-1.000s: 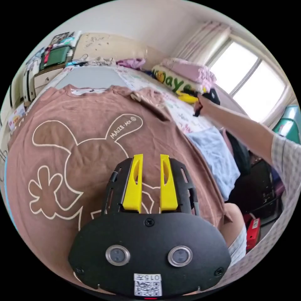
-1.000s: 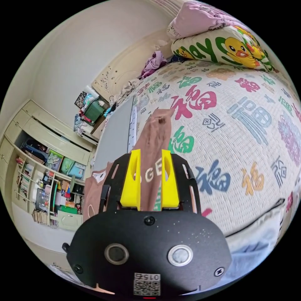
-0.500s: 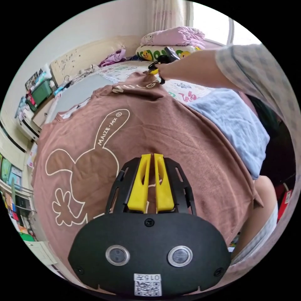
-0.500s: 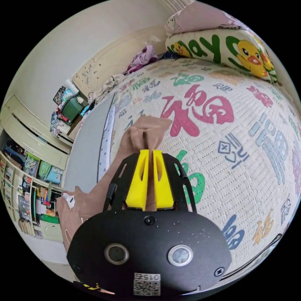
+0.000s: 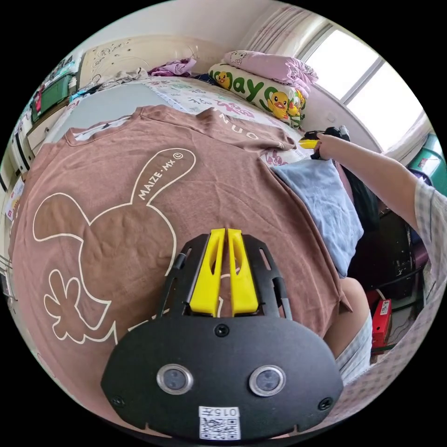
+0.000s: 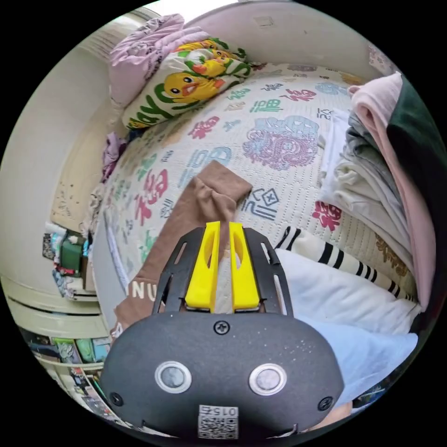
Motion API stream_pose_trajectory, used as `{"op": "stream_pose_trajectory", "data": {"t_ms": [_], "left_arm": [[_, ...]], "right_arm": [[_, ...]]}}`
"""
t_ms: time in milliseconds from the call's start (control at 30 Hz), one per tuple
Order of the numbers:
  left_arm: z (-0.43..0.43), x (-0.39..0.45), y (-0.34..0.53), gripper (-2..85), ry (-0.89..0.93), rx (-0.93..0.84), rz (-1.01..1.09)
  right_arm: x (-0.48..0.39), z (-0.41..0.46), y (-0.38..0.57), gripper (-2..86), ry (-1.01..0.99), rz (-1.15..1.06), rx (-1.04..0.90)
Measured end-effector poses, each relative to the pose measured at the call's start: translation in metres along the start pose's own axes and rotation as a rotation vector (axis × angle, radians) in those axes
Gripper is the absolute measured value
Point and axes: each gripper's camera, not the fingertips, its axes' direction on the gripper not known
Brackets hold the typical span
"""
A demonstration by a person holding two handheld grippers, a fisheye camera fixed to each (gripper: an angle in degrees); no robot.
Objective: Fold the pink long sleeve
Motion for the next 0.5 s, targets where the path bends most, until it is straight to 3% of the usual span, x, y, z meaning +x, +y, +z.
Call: {"op": "stream_pose_trajectory", "data": {"t_ms": [133, 333, 500], "left_arm": [[-0.052, -0.002, 0.020, 0.2, 0.142, 0.099, -0.055], [-0.158, -0.014, 0.118, 4.5, 0.026, 0.165, -0.235], [-0.228, -0.043, 0.217, 6.5, -0.174, 0.124, -0.459]], "right_arm": [[-0.033, -0.082, 0.052, 2.3, -0.194, -0.367, -0.011], [-0.011, -0.202, 0.230, 3.3, -0.213, -0.950, -0.054], [0.086, -0.232, 0.325, 8.4, -0.246, -0.841, -0.140]]}}
